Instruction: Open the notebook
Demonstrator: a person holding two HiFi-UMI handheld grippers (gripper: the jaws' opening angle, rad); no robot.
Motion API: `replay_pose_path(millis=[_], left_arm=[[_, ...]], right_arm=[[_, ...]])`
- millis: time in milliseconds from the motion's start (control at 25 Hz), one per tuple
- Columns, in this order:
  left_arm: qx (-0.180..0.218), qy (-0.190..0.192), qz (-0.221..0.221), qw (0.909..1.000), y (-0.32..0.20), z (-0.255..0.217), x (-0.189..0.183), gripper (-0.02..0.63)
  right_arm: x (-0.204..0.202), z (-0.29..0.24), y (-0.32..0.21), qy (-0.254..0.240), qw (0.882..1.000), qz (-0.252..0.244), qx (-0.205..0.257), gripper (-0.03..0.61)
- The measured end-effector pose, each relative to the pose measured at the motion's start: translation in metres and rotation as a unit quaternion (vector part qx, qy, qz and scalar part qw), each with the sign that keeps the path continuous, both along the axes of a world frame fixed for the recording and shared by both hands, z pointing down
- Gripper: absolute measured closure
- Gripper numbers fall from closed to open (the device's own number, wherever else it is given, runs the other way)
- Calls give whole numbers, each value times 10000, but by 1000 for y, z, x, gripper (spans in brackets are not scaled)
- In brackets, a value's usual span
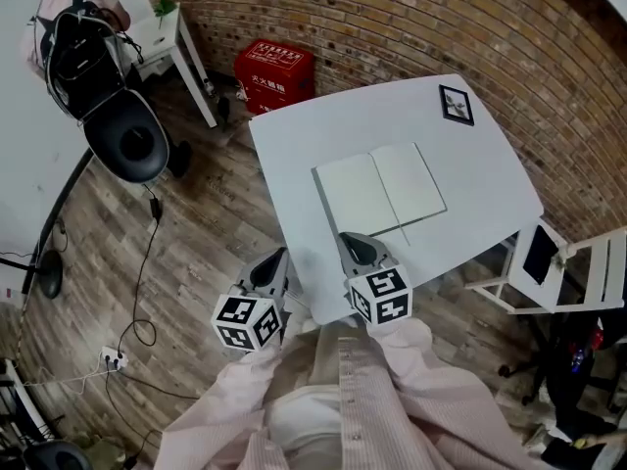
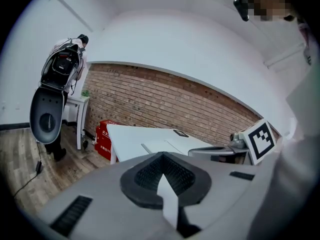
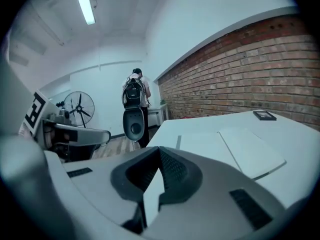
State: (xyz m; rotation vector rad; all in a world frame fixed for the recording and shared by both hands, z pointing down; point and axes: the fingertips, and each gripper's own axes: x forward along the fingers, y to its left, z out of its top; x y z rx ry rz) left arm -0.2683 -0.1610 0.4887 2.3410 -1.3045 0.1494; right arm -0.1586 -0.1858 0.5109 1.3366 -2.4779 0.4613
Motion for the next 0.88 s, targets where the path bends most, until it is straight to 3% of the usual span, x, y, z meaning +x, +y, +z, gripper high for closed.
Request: replay_pose_path(millis=[400, 880], left_arm=[[718, -154, 154, 9972, 1, -48, 20, 621], [1256, -279, -232, 9914, -5, -93, 23, 621]], right_arm=[[23, -64, 9, -796, 9949, -208, 581, 575], [71, -123, 3, -1357, 9835, -46, 1192, 575]])
